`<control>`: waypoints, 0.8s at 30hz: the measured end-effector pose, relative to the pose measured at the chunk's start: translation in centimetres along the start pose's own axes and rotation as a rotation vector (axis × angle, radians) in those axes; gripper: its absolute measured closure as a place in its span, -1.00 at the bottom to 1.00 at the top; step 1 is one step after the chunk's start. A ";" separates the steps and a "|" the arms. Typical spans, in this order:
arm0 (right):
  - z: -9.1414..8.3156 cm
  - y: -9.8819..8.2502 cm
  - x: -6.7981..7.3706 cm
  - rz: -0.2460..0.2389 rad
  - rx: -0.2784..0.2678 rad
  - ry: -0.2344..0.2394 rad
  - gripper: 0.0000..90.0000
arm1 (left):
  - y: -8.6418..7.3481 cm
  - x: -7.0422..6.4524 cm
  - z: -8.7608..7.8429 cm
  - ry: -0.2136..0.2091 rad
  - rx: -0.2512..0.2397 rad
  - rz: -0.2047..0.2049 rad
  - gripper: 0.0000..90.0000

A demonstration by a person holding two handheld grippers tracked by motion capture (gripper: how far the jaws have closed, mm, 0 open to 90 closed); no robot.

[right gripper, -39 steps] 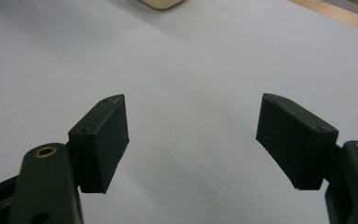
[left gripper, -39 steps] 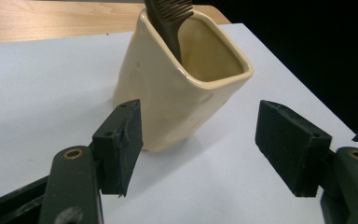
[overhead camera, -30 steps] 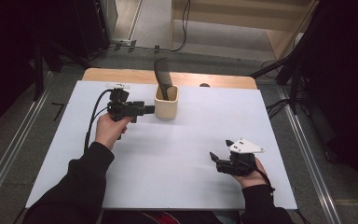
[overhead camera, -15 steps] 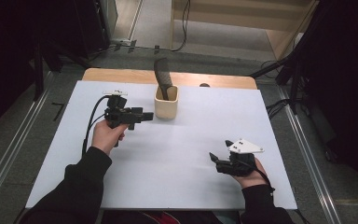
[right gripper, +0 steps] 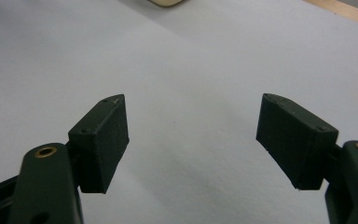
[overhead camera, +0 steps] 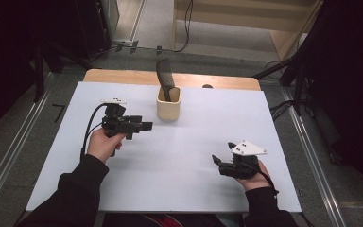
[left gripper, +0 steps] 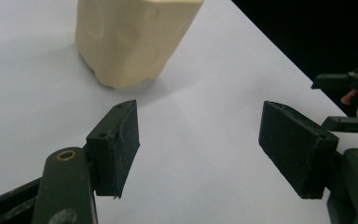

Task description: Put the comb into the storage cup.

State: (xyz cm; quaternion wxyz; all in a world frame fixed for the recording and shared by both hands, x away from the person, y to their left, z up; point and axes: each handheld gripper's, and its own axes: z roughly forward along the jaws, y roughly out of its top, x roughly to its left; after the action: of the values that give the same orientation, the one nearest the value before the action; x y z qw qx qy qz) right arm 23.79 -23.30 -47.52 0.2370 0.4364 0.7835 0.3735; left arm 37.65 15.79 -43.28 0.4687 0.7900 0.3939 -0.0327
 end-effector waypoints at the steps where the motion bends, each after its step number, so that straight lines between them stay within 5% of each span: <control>1: 0.0 0.0 0.0 0.000 0.000 0.000 -0.48 | -0.2 -0.1 0.0 -0.002 0.002 0.000 -0.35; 24: 0.1 0.0 0.2 -0.010 0.008 0.011 -0.48 | -3.3 -1.0 -1.3 0.009 0.050 0.056 -0.39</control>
State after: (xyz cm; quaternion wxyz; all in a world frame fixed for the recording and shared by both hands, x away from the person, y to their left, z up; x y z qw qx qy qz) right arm 23.79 -23.11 -47.60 0.2327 0.4312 0.7886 0.3715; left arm 34.40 17.02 -44.45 0.4478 0.8123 0.3727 -0.0261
